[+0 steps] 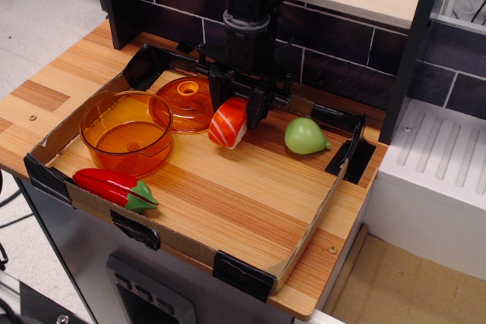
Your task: Take sushi out of pot
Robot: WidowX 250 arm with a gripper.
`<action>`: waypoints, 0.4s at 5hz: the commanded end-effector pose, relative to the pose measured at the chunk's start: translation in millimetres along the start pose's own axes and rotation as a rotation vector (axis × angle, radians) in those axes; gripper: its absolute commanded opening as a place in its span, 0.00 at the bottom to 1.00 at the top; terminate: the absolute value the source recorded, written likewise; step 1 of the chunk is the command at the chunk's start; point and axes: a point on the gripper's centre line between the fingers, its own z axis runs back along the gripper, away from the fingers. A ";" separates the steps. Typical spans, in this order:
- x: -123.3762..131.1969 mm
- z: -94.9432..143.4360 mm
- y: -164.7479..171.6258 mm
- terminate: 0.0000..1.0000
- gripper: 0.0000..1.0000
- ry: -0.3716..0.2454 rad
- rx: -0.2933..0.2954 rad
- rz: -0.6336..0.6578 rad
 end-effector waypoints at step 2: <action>9.2 47.8 21.4 0.00 1.00 -0.037 -0.097 -0.003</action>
